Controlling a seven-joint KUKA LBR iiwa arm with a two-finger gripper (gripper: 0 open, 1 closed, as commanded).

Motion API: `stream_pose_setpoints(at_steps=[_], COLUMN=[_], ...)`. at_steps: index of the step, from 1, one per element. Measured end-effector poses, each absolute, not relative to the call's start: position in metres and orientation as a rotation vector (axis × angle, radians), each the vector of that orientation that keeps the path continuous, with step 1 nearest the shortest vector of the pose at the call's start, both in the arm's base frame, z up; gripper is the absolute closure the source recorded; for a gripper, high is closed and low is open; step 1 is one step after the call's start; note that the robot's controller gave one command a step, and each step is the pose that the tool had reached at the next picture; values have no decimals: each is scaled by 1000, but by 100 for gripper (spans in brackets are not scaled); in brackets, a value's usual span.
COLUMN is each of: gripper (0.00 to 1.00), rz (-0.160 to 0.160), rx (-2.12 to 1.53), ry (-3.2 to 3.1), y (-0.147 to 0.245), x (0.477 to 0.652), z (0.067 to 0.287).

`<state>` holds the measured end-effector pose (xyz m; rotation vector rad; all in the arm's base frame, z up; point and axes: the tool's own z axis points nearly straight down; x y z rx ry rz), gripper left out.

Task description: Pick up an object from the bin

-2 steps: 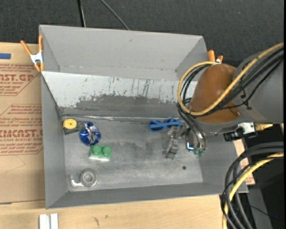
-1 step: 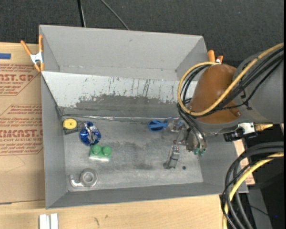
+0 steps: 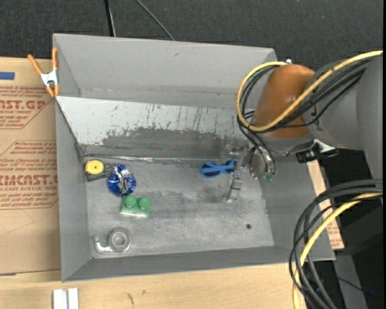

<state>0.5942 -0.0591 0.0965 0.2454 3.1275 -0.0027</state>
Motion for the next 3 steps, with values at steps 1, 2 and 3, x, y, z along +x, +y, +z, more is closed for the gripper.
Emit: stream_pose_setpoints(at_steps=[1, 2, 3], gripper=[0, 100, 100], rz=[2, 0, -2], rx=[420, 418, 59], ry=[3111, 3111, 3131], y=[-53, -53, -62], x=[589, 589, 560], z=[69, 70, 256])
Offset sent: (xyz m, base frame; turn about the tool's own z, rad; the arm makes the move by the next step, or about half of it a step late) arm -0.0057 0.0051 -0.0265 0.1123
